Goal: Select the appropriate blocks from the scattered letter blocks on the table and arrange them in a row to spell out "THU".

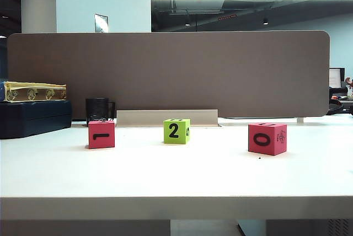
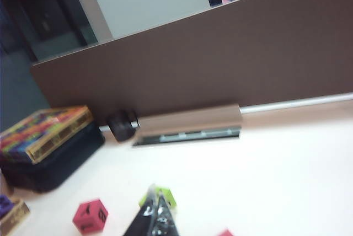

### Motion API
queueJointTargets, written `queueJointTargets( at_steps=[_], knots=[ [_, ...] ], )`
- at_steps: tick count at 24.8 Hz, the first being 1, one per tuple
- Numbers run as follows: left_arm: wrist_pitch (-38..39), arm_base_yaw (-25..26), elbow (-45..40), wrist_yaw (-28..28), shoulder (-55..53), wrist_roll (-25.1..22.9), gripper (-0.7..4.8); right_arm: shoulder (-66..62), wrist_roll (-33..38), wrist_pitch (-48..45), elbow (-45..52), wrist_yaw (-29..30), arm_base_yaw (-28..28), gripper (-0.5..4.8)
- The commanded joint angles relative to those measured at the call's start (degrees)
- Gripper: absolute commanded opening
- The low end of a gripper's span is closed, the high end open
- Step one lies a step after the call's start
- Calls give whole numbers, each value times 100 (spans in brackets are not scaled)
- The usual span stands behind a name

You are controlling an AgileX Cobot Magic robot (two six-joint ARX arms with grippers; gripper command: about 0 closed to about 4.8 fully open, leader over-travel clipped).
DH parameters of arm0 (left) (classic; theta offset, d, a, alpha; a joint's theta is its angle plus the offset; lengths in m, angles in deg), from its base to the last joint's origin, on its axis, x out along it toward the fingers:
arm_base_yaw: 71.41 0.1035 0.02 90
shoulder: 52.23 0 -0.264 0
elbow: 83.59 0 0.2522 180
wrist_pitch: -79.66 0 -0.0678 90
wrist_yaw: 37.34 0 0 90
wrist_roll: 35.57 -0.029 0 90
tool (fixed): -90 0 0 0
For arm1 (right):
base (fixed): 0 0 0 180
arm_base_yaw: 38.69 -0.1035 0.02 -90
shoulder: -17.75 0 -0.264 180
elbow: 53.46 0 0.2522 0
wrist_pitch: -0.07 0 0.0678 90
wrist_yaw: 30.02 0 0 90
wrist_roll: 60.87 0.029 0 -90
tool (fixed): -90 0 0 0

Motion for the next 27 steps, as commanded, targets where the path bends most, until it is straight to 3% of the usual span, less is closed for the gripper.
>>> queueJointTargets(
  at_steps=[1, 9, 14, 16, 19, 27],
  knots=[
    [457, -2, 531, 302, -448, -264, -5, -448, -332, 728, -562, 234, -9, -5],
    [1379, -2, 1661, 433, -1552, -916, -5, -1550, -1445, 2168, -1906, 267, -468, -5],
    [1438, -2, 1888, 431, -2094, -955, -5, -2197, -1447, 2763, -2341, 243, -940, -5],
    [1471, -2, 2024, 435, -2614, -1161, -5, -2765, -1447, 2883, -2583, 219, -1397, -5],
    [1467, 9, 2109, 721, -3064, -1150, -5, -3147, -1445, 2881, -2723, -48, -1626, -5],
    [1274, 55, 2575, 820, -3967, -964, -5, -3995, -1419, 2924, -2977, -302, -1749, -5]
  ],
)
